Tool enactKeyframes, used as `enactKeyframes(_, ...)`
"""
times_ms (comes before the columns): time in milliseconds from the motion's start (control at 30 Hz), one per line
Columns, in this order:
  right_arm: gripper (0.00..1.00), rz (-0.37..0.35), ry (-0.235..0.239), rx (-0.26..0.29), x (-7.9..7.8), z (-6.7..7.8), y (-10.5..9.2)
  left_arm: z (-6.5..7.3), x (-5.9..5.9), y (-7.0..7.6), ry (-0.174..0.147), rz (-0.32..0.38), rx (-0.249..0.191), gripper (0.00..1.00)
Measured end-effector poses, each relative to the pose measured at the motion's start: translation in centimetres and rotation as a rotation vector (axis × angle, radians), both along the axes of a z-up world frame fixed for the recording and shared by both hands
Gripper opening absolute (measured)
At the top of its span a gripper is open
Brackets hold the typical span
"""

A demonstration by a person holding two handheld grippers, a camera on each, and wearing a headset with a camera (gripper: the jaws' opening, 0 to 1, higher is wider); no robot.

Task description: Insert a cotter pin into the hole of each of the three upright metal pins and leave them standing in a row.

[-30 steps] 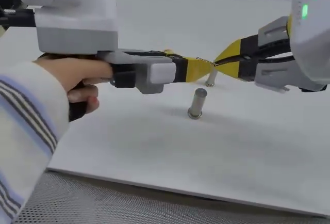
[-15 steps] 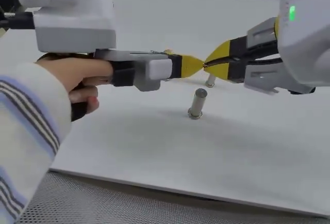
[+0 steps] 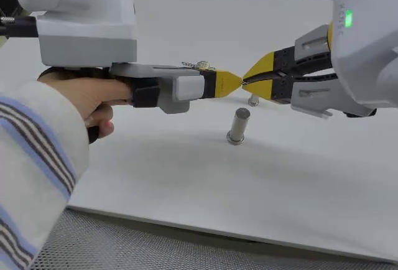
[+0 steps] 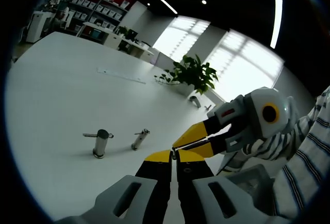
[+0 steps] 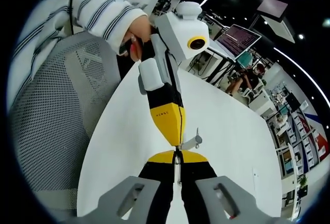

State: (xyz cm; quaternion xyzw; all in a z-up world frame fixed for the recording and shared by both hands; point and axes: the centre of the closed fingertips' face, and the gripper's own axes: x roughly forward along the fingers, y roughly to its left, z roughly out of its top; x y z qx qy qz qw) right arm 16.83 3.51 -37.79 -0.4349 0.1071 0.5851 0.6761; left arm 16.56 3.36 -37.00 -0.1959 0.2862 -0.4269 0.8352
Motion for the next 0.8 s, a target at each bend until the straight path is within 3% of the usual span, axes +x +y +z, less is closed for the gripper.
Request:
enactKeyframes(200, 0.00, -0.027, 0.040, 0.022, 0.1, -0.1, -0.2, -0.1, 0.1, 0.3, -0.010, -0.001, 0.016, 0.00)
enactKeyframes(233, 0.00, -0.034, 0.049, 0.026, 0.2, -0.1, -0.3, -0.2, 0.0, 0.6, -0.035, -0.004, 0.050, 0.00)
enactKeyframes(300, 0.00, -0.046, 0.064, 0.028, 0.2, -0.1, -0.6, -0.3, -0.1, 0.9, -0.115, -0.036, 0.130, 0.00)
enactKeyframes(467, 0.03, -0.068, 0.152, 0.063, -0.3, -0.5, -1.1, 0.2, -0.3, 0.9, -0.231, -0.095, 0.196, 0.00)
enactKeyframes(567, 0.05, -0.081, 0.183, 0.075, -0.5, -0.7, -1.1, 0.4, -0.4, 0.8, -0.238, -0.117, 0.186, 0.00)
enactKeyframes(633, 0.06, -0.100, 0.208, 0.092, -0.6, -0.8, -1.1, 0.2, -0.8, 0.7, -0.256, -0.141, 0.204, 0.00)
enactKeyframes(800, 0.07, -0.114, 0.274, 0.127, -0.9, -0.9, -0.9, 0.8, -1.2, 0.1, -0.331, -0.184, 0.207, 0.00)
